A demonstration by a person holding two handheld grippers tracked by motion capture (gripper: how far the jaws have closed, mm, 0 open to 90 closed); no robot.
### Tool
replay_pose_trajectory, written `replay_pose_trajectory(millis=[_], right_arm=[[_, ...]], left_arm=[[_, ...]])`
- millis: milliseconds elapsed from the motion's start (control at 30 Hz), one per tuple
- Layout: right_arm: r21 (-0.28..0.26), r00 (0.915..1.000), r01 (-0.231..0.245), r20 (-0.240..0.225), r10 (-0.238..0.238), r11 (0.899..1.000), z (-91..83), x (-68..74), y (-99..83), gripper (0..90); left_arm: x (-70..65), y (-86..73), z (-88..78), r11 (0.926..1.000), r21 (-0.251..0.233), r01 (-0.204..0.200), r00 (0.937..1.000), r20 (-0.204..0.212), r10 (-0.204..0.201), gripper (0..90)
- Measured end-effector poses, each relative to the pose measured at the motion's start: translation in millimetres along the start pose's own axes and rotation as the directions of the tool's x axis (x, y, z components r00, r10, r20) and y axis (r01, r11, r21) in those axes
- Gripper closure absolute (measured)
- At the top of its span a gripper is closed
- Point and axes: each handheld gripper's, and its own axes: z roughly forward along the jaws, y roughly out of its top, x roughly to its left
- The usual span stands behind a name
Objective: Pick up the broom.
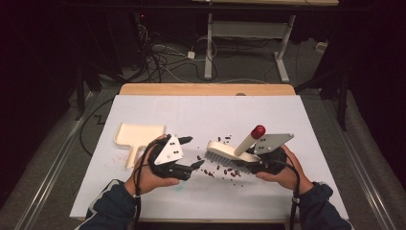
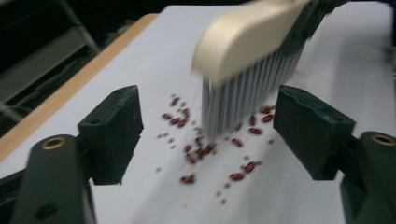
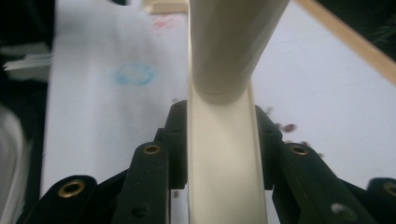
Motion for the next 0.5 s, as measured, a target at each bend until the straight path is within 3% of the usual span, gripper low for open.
replay_pose_trajectory(millis=[33,133,233,300,367,400,433,500], right_arm=[[-0.009,0.9996,-0.013,0.024,0.013,1.000,-1.8,-3.0,-0.2,67.5],[-0.011,0.9942,-0.036,0.101,0.037,0.999,-5.9,-9.9,-0.9,67.5],[-0.002,0.9841,-0.054,0.169,0.054,0.999,-8.3,-14.5,-1.9,67.5],[0.001,0.9807,-0.060,0.187,0.058,0.998,-9.1,-15.9,-2.3,67.5],[0.001,0.9744,-0.082,0.210,0.080,0.997,-10.8,-20.6,-4.8,67.5],[0.001,0.9744,-0.082,0.210,0.080,0.997,-10.8,-20.6,-4.8,67.5],[0.009,0.9685,-0.090,0.234,0.086,0.996,-11.6,-23.2,-6.1,67.5],[0.009,0.9641,-0.097,0.249,0.092,0.995,-12.1,-26.3,-7.6,67.5]], left_arm=[[1.4,-10.9,-8.8,0.9999,0.010,-0.006,0.9979,-0.064,0.007,21.0],[1.9,-30.1,-20.0,0.9988,0.049,-0.005,0.9904,-0.138,0.012,18.7],[2.0,-43.2,-27.5,0.9987,0.048,0.020,0.9878,-0.155,-0.012,18.7],[0.0,-56.1,-33.6,0.9969,0.055,0.056,0.9811,-0.188,-0.045,18.7],[-3.2,-70.0,-39.2,0.9934,0.052,0.102,0.9780,-0.188,-0.091,18.7],[-5.9,-76.0,-40.9,0.9923,0.071,0.101,0.9764,-0.199,-0.085,18.7],[-8.6,-80.9,-42.6,0.9919,0.093,0.086,0.9749,-0.213,-0.065,18.7],[-11.1,-88.6,-46.4,0.9892,0.113,0.093,0.9736,-0.218,-0.067,18.7]])
